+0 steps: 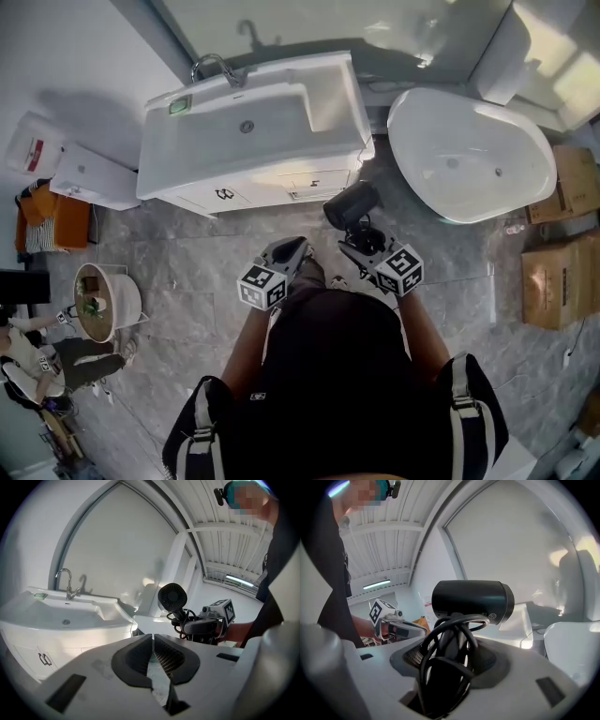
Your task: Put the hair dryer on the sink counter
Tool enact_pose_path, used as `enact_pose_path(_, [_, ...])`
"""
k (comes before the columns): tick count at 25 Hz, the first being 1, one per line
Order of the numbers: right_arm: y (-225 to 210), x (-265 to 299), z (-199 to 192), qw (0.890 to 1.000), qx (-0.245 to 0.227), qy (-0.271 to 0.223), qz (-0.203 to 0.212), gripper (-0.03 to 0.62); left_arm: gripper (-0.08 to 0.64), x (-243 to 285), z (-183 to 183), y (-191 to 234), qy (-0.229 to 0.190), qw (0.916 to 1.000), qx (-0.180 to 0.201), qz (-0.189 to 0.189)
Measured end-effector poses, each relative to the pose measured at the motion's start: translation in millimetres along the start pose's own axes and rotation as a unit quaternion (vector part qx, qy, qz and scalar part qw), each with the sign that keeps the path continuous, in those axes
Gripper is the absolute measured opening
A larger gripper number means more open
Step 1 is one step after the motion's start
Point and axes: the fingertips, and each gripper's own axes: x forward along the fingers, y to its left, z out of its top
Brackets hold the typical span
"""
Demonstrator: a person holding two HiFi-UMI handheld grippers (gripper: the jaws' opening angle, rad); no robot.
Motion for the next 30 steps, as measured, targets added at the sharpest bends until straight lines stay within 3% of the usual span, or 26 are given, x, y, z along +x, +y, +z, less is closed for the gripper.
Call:
enact_pose_path(16, [-59.0, 66.2, 38.4, 1.0, 0.009, 0.006, -0.017, 0.305, 0.023, 51.8, 52.4, 83.9, 0.008, 0.9996, -0.001, -0.028])
enact_pose_path(30, [-93.9, 106.9, 51.6, 0.999, 0.019, 0.017, -0.033, 0.305, 0.023, 84.7, 72.5, 128.0, 0.025, 0.9981, -0.002, -0.056])
